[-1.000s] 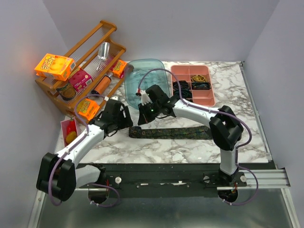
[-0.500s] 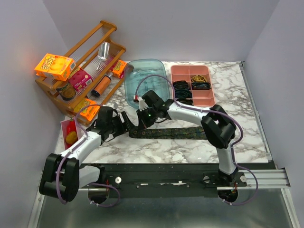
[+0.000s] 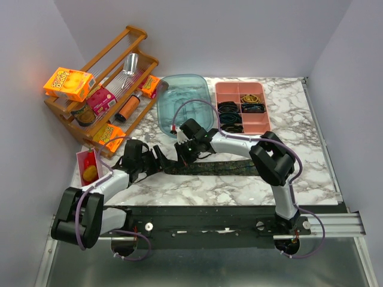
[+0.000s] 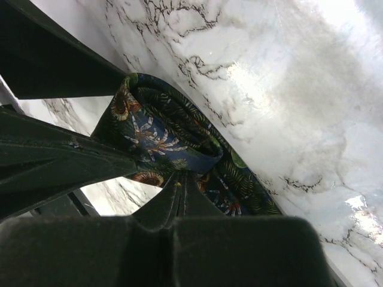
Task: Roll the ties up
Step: Roll the tie at the center of the board.
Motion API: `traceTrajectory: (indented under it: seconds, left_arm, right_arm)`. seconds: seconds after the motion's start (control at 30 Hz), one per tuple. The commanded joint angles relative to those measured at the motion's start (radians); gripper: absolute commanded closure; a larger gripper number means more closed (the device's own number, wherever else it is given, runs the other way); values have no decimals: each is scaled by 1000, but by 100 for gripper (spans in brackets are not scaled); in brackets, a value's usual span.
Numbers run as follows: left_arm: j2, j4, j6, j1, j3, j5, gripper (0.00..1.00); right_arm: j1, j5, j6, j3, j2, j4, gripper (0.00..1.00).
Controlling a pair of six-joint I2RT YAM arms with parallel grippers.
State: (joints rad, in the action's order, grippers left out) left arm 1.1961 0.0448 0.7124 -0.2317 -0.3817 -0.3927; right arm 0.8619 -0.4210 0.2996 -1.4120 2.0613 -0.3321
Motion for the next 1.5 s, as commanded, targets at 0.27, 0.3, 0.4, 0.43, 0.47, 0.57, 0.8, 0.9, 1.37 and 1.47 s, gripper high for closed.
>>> traceTrajectory:
  seconds: [0.27,0.3,0.4,0.43,0.47,0.57,0.8,0.9,1.37,1.47]
  left_arm:
    - [100,262,15,5,46,-92,49]
    - [106,270,18,5,44,-103,55]
    - [120,274,16,5,30,-110,67]
    - [115,267,15,5,21,-113,73]
    - [111,247,7,5,17,-112,77]
    - [82,152,-17,3,-19,-83,89]
    - [26,-86,-94,-47,-131,52,100]
    - [39,-172,-103,-104,-189,130,100]
    - [125,-368,-120,-310,-390,385,100]
    - [134,-378,-120,-316,-399,413,100]
  right_arm:
    - [0,31,4,-4,25,2,99]
    - [0,28,3,-5,23,2,99]
    - [0,19,6,-13,23,4,99]
    - [0,14,6,-18,23,2,99]
    - [2,13,7,-21,25,2,99]
    - [0,1,9,-33,28,2,99]
    - [2,-22,15,-57,43,2,99]
    - [2,-24,18,-62,48,2,99]
    - [2,-18,26,-65,62,2,99]
    - [0,-16,24,-64,59,2,99]
